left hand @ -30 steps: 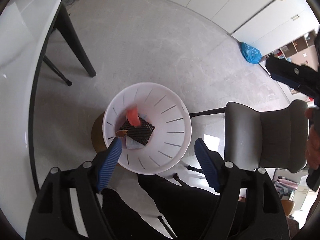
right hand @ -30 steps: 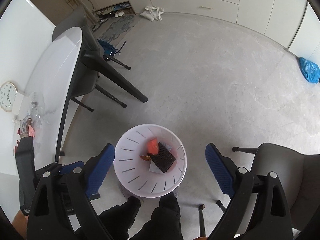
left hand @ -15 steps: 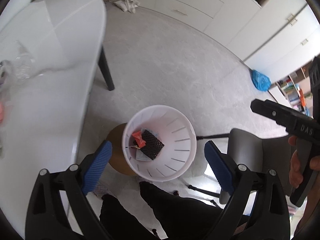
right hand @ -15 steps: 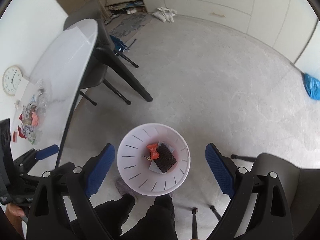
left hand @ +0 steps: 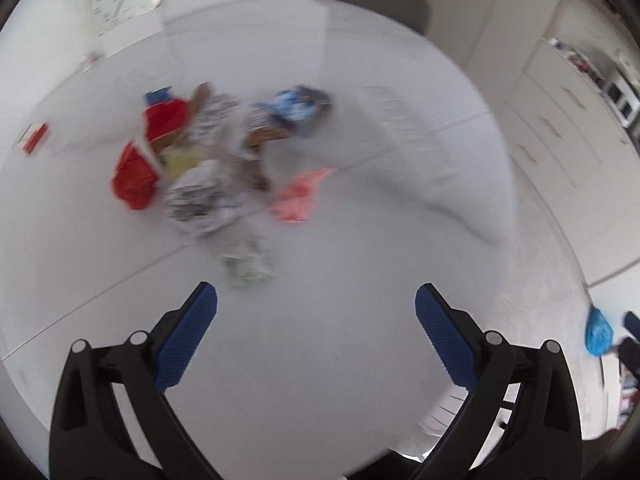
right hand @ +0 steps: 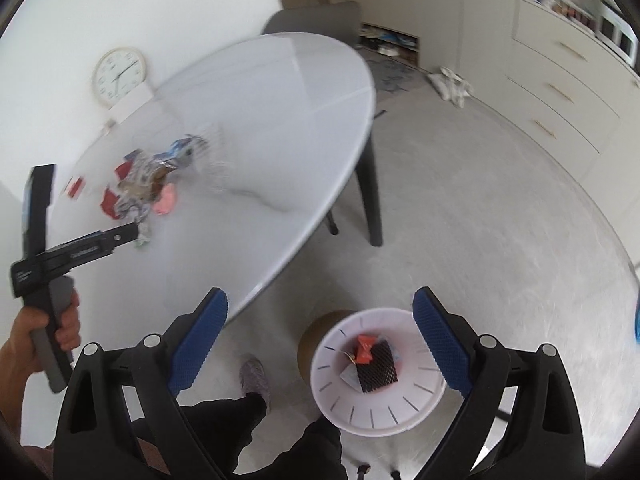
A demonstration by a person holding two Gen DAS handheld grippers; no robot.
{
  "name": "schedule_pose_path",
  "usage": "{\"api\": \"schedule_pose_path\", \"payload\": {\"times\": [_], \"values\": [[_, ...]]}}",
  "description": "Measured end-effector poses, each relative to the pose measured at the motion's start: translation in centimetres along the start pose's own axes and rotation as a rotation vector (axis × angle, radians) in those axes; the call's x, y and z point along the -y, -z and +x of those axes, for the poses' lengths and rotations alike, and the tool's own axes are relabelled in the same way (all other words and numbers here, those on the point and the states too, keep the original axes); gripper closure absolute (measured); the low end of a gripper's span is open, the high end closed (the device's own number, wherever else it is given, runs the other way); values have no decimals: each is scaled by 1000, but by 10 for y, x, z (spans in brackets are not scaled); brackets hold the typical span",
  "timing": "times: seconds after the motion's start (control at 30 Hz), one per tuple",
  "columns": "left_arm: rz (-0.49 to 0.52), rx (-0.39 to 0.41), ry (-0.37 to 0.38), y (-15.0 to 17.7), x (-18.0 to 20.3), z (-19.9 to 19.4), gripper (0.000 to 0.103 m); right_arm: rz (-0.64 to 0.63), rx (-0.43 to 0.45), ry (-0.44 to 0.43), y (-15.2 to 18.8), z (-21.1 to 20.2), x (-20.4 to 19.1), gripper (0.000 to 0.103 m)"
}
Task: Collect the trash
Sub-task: 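Grasp the crumpled white paper with the left tool, then grasp the pink paper with the right tool while the left tool holds the white paper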
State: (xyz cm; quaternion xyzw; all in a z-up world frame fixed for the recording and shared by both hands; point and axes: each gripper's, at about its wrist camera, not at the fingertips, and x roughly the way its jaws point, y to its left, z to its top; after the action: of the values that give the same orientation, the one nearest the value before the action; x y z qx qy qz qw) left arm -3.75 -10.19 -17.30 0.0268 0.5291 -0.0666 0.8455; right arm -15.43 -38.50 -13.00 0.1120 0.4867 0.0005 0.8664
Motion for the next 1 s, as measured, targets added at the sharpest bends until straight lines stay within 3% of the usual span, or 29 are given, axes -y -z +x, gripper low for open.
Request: {"api": "schedule_pose_path", "payload": {"times": [0.1, 0.3, 0.5, 0.53, 0.57, 0.7, 0.87, 1.0], "values": [[-38, -35, -23, -2, -28, 29, 9, -40, -11, -25, -8, 9, -28, 10], [-59, -76, -4, -5, -40, 61, 24, -48, -49, -66, -18, 29, -69, 10], [-26, -84, 17, -9, -38, 72, 59, -66, -58, -76, -23, 41, -102, 10], [-25, -89, 28, -11, -37, 73, 70, -72, -58, -78, -25, 44, -108, 10], [-29, -92, 36, -13, -42, 75, 73, -76, -58, -82, -26, 48, -112, 10], [-46, -85, 56, -15, -61, 64, 73, -111, -62, -118, -38, 66, -136, 10], [-43, -58, 40, -8, -84, 21, 73, -150, -74, -174, -63, 112, -181, 22], [-47, -47, 17, -3, -106, -5, 73, -175, -105, -155, -79, 158, -214, 34]]}}
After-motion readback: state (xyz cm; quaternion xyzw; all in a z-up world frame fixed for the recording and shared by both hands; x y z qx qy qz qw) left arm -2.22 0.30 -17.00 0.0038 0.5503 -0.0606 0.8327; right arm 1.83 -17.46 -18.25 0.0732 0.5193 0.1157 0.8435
